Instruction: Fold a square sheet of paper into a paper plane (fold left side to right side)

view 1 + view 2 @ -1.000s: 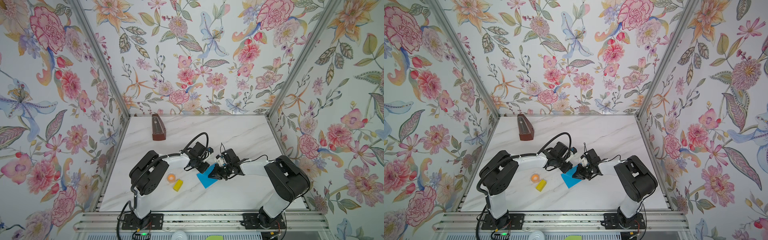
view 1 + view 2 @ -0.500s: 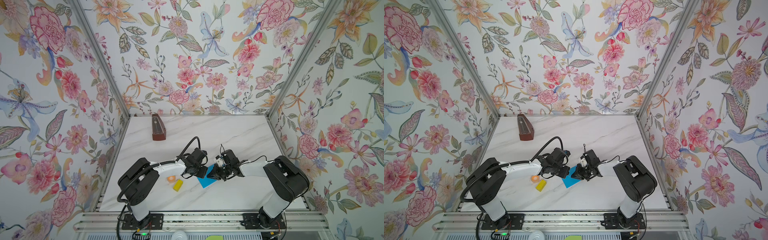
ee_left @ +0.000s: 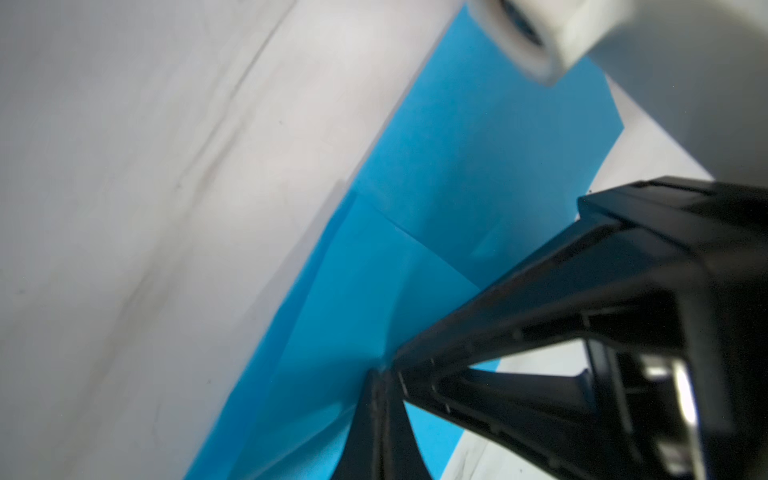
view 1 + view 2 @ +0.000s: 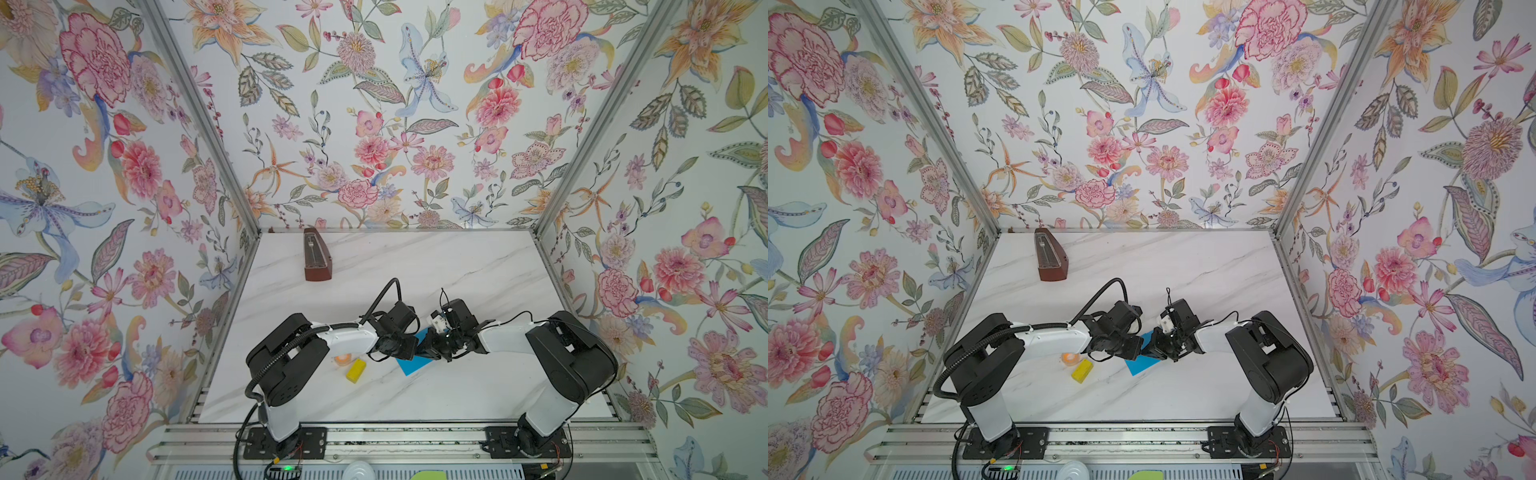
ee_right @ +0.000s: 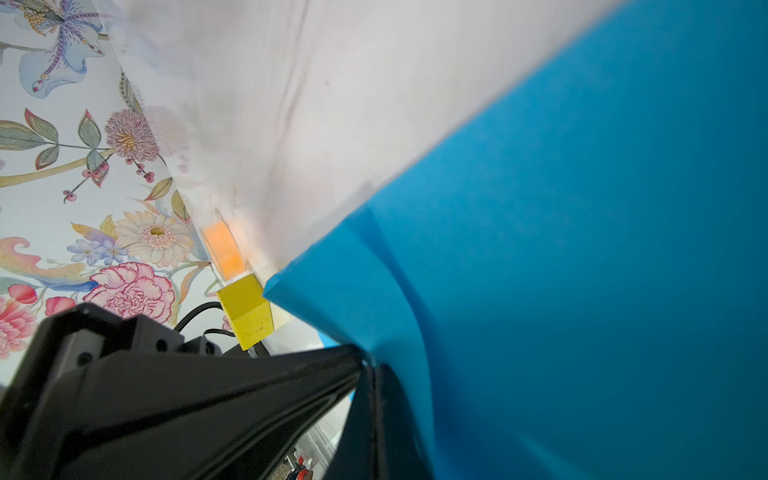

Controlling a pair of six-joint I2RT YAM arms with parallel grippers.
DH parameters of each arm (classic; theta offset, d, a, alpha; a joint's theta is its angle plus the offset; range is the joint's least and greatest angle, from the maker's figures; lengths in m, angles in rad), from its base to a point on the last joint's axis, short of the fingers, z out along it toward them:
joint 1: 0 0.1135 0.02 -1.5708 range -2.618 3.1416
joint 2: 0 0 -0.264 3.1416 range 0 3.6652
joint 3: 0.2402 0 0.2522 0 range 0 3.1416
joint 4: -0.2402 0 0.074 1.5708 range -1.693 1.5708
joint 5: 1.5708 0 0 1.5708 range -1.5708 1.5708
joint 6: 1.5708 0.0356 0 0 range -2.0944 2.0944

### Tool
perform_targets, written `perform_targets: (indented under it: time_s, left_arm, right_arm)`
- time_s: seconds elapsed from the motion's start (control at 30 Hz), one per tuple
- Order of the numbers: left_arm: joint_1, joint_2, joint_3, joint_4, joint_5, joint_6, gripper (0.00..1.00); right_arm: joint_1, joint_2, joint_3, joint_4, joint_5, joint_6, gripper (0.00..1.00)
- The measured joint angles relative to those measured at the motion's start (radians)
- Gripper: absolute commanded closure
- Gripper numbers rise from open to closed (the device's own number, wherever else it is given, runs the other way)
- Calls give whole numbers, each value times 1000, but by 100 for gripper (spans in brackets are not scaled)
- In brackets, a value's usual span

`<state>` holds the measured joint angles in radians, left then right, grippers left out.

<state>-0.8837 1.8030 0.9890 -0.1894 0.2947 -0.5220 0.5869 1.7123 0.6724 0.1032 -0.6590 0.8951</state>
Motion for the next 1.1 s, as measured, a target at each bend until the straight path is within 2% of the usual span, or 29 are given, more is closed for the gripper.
perform_targets:
  time_s: [0.43,0.87,1.1]
  left_arm:
    - [22,-14,-31,31,-10,-23,100]
    - [204,-135,-198,89,35,-2,100]
    - [240,-180,-229,55,20,20,100]
  right_arm:
    - [0,4,0,6,-1,0,99]
    - [0,5,0,7,0,-1,99]
    - [0,7,5,2,-1,-20,99]
